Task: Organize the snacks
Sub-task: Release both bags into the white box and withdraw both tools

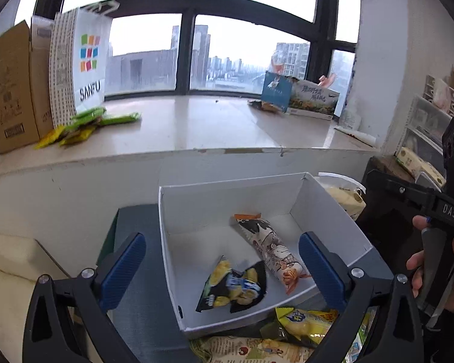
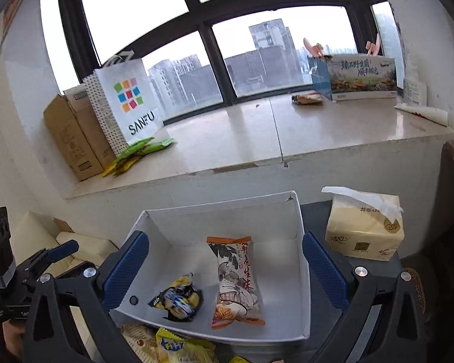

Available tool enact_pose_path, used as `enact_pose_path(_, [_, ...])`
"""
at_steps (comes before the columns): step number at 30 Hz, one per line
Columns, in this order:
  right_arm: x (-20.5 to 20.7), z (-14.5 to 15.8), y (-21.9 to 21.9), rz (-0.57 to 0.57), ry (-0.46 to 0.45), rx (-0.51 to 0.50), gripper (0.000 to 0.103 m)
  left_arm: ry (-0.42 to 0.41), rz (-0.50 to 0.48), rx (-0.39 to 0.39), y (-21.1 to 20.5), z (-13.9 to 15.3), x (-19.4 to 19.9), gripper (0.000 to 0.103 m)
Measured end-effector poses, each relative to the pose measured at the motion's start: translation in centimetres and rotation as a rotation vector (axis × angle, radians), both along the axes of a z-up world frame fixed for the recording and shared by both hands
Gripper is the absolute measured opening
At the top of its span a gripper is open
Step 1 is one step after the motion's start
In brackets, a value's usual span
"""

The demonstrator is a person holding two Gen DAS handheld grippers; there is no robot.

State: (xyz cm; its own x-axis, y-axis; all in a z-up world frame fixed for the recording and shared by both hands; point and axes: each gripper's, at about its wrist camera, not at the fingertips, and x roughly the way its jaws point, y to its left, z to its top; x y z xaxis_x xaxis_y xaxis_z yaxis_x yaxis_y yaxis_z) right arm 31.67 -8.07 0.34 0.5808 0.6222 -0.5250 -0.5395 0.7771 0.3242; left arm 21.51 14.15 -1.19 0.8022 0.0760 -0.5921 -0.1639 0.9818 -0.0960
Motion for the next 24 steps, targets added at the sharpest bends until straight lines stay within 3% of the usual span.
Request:
enact_pose_path(3, [-1.9,0.9,-2.0,0.007,-0.053,0.036,0.103,-0.039,-0.033,-0.009,-1.1,1.0,-2.2,0.103])
enact_pose_path(6, [-4.1,1.6,-3.6,0.054,-0.050,-0.001,0.103,-0.061,-0.067,-0.026,-2.4,1.7,-4.9,0.103])
enact_pose_path(14, [-11.7,3.0,-8.0,-0.022,-0.153,-0.064,0.103,-0.129,-0.062,-0.004,-6.1,2.9,-13.0,0.103])
enact_pose_path(24, [-19.4,0.5,-14.8,-0.017,-0.088,0.148,0.103,-0.091,0.011,0.019,-9.3,0.7,-20.8,0.103])
